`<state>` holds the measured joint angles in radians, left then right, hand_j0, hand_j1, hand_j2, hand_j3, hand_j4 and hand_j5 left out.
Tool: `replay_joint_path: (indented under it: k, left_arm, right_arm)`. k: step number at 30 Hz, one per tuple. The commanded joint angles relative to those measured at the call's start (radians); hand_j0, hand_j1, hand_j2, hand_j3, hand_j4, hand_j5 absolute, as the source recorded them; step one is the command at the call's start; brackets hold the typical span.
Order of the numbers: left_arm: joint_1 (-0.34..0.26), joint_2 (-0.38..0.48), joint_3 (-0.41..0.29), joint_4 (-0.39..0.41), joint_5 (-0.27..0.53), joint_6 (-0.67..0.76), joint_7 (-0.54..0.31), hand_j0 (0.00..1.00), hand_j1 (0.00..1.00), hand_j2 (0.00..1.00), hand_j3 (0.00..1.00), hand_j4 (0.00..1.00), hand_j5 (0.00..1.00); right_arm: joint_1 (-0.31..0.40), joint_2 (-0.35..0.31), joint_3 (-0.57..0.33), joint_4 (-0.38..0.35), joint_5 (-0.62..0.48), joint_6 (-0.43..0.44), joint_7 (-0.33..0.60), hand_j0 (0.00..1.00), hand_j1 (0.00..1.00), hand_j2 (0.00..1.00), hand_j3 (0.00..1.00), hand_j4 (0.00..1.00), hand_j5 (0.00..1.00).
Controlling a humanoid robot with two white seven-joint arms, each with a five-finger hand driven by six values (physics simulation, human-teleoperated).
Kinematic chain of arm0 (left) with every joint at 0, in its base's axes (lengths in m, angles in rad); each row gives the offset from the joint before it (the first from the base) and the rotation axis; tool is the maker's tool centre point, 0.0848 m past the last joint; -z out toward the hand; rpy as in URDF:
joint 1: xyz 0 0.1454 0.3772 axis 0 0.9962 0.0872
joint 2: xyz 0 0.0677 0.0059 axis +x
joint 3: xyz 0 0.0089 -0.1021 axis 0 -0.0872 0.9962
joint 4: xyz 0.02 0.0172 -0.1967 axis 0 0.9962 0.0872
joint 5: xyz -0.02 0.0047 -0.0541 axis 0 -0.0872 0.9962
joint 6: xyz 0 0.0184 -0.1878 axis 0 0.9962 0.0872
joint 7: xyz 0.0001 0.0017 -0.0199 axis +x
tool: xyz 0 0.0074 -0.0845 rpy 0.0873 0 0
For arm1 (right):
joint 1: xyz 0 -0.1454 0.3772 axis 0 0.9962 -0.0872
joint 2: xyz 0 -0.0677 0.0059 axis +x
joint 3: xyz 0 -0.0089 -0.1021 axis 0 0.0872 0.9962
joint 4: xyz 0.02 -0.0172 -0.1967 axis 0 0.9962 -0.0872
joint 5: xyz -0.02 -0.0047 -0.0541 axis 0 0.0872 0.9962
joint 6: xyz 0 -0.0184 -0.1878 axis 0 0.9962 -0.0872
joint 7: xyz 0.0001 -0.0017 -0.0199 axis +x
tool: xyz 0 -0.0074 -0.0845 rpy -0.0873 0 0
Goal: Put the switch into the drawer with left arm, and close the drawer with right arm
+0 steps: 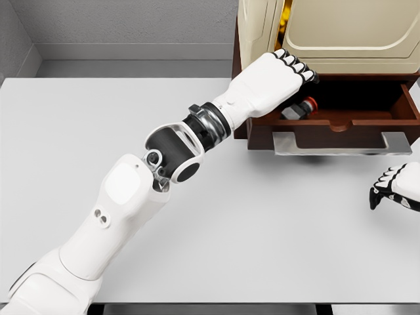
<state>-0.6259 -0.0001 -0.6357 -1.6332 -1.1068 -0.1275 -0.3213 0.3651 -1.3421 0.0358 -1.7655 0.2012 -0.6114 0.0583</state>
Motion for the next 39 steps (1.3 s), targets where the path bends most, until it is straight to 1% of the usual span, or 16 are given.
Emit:
replay_joint_path:
  k: [1,6,8,9,12,15,16,19,22,23,26,31,32,34,36,39]
  left_arm:
    - [0.0,0.0,0.001,-0.002,-0.001,0.0,0.001,0.73,0.73,0.73,0.73,0.73,0.73]
    - [0.0,0.0,0.001,-0.014,0.002,-0.001,0.001,0.77,0.77,0.77,0.77,0.77,0.77]
    - [0.0,0.0,0.004,-0.057,0.015,-0.009,0.001,0.86,0.86,0.86,0.86,0.86,0.86]
    - [0.002,0.0,0.008,-0.089,0.021,-0.009,0.001,0.95,0.95,0.95,0.95,0.95,0.95]
    - [-0.002,0.0,0.016,-0.169,0.085,-0.033,0.004,1.0,1.0,1.0,1.0,1.0,1.0]
    - [-0.006,0.005,0.123,-0.171,0.188,-0.239,0.007,1.0,1.0,1.0,1.0,1.0,1.0]
    - [-0.006,0.035,0.155,-0.171,0.243,-0.294,0.007,1.0,1.0,1.0,1.0,1.0,1.0]
    - [0.002,0.235,0.255,-0.169,0.596,-0.483,0.007,1.0,1.0,1.0,1.0,1.0,1.0]
    - [0.02,0.521,0.298,-0.169,0.952,-0.483,0.007,1.0,1.0,1.0,1.0,1.0,1.0]
    - [0.041,0.606,0.317,-0.169,1.065,-0.483,0.005,1.0,1.0,1.0,1.0,1.0,1.0]
    - [0.166,0.753,0.393,-0.168,1.252,-0.483,0.002,1.0,1.0,1.0,1.0,1.0,1.0]
    - [0.443,0.891,0.395,-0.163,1.32,-0.483,-0.001,1.0,1.0,1.0,1.0,1.0,1.0]
    - [0.468,0.885,0.409,-0.142,1.305,-0.483,-0.004,1.0,1.0,1.0,1.0,1.0,1.0]
    - [0.492,0.852,0.455,-0.001,1.239,-0.483,-0.01,1.0,1.0,1.0,1.0,1.0,1.0]
    - [0.497,0.827,0.455,0.09,1.22,-0.483,-0.139,1.0,1.0,1.0,1.0,1.0,1.0]
    - [0.548,0.782,0.456,0.142,1.226,-0.483,-0.205,1.0,1.0,1.0,1.0,1.0,1.0]
  right_arm:
    - [0.0,-0.002,-0.001,0.0,-0.006,0.001,0.0,0.34,0.34,0.34,0.34,0.34,0.34]
    - [-0.002,-0.002,-0.002,0.0,-0.006,0.001,-0.002,0.34,0.34,0.34,0.34,0.34,0.34]
    - [-0.003,-0.002,-0.002,0.0,-0.006,0.001,0.0,0.34,0.34,0.34,0.34,0.34,0.34]
    - [-0.006,-0.002,-0.002,0.0,-0.006,0.001,0.0,0.34,0.34,0.34,0.34,0.34,0.34]
    - [-0.011,-0.002,-0.004,0.0,-0.006,0.001,0.0,0.34,0.34,0.34,0.34,0.34,0.34]
    - [-0.014,-0.002,-0.004,0.0,-0.012,0.001,0.002,0.34,0.34,0.34,0.34,0.34,0.34]
    - [-0.014,-0.002,-0.004,0.0,-0.02,0.001,0.003,0.34,0.34,0.34,0.34,0.34,0.34]
    - [-0.017,0.0,-0.004,0.0,-0.022,0.001,0.003,0.33,0.33,0.33,0.33,0.33,0.33]
    - [-0.015,0.0,-0.004,0.0,-0.029,0.001,0.0,0.33,0.33,0.33,0.33,0.33,0.33]
    - [-0.017,0.0,-0.005,0.0,-0.029,0.001,0.002,0.33,0.33,0.33,0.33,0.33,0.33]
    - [-0.023,0.0,-0.005,0.0,-0.029,0.001,0.003,0.33,0.33,0.33,0.33,0.33,0.33]
    - [-0.069,0.001,-0.004,0.001,-0.054,0.001,0.003,0.33,0.33,0.33,0.33,0.33,0.33]
    - [-0.072,0.001,-0.004,0.001,-0.054,0.001,0.002,0.33,0.33,0.33,0.33,0.33,0.33]
    - [-0.08,0.003,-0.004,0.001,-0.054,0.001,-0.002,0.33,0.33,0.33,0.33,0.33,0.33]
    - [-0.086,0.003,-0.002,0.001,-0.055,0.001,-0.005,0.33,0.33,0.33,0.33,0.33,0.33]
    - [-0.095,0.003,-0.001,0.001,-0.071,0.001,-0.005,0.33,0.33,0.33,0.33,0.33,0.33]
